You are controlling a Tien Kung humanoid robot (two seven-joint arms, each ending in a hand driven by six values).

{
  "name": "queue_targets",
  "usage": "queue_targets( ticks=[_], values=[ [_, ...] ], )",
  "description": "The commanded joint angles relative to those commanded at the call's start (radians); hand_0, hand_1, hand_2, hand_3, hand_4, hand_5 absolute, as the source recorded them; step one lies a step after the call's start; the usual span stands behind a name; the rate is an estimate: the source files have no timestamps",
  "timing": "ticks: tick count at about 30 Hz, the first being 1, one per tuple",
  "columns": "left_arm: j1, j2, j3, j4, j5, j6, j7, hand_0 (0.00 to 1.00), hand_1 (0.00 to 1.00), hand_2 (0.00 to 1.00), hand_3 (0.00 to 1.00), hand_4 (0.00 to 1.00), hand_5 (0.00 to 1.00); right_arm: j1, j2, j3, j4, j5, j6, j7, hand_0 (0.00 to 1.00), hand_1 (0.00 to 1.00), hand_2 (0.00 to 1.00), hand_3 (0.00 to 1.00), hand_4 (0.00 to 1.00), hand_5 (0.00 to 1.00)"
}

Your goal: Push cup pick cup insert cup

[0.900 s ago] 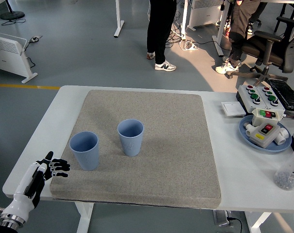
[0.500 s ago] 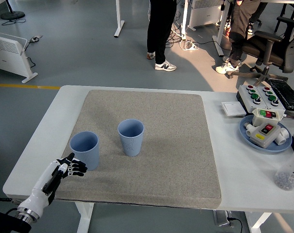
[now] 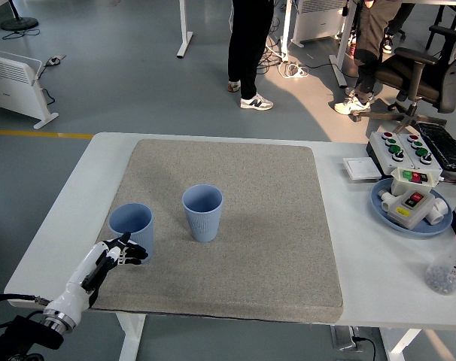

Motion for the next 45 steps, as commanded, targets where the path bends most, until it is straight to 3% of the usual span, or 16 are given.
queue_targets(
  ticks=[12,13,29,45],
  values=[
    [-0.049,0.000,0.036,0.061,-0.021,-0.007,-0.015,0.640,0.612,0.545,0.491,0.612,0.998,0.000,0.001,-0.004,0.000,0.002,0.003,0.000,0.531,0.549,0.503,0.546,0.097,0.957],
    [-0.050,0.000,0.036,0.062,-0.022,-0.008,-0.015,0.690,0.624,0.545,0.489,0.601,0.998,0.000,0.001,-0.004,0.000,0.003,0.003,0.000,0.531,0.549,0.503,0.546,0.097,0.956],
    [-0.127,0.002,0.084,0.139,-0.053,0.002,-0.041,0.698,0.625,0.545,0.490,0.598,0.998,0.003,0.003,-0.006,0.000,0.005,0.003,-0.001,0.531,0.549,0.503,0.546,0.096,0.956],
    [-0.227,-0.022,0.148,0.250,-0.106,0.017,-0.074,0.701,0.627,0.543,0.487,0.595,0.998,-0.008,0.003,-0.007,0.000,-0.005,0.007,-0.003,0.531,0.549,0.503,0.546,0.096,0.956]
  ],
)
